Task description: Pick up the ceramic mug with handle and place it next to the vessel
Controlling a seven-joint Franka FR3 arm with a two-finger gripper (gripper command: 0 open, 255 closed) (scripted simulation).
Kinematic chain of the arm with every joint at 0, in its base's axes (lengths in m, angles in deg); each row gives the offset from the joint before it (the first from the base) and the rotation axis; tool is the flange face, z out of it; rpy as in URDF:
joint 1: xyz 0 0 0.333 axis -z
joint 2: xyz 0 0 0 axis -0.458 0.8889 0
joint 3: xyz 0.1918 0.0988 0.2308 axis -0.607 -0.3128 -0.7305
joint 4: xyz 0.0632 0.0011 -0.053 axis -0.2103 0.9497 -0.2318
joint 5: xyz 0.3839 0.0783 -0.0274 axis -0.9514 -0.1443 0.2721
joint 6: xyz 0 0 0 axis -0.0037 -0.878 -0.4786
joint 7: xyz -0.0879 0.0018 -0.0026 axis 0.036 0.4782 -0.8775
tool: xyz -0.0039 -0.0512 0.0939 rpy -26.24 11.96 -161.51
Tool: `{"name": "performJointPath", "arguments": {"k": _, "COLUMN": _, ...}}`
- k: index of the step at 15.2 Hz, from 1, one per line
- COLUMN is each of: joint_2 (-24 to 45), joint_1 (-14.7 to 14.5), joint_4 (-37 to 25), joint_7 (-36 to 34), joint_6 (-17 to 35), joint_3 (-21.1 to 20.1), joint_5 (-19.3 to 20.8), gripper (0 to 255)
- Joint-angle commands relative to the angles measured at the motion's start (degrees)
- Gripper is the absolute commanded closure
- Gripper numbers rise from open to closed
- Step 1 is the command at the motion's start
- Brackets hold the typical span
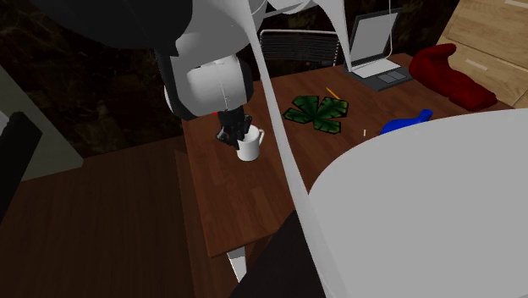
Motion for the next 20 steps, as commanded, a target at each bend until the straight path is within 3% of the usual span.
{"name": "performJointPath", "arguments": {"k": 1, "joint_2": -0.63, "joint_1": -0.14, "joint_4": 0.08, "joint_7": -0.09, "joint_6": -0.53, "joint_3": 0.18, "joint_5": 0.2, "gripper": 255}}
{"name": "performJointPath", "arguments": {"k": 20, "joint_2": -11.26, "joint_1": -2.28, "joint_4": -0.72, "joint_7": -1.87, "joint_6": -11.64, "joint_3": 2.88, "joint_5": 4.11, "gripper": 255}}
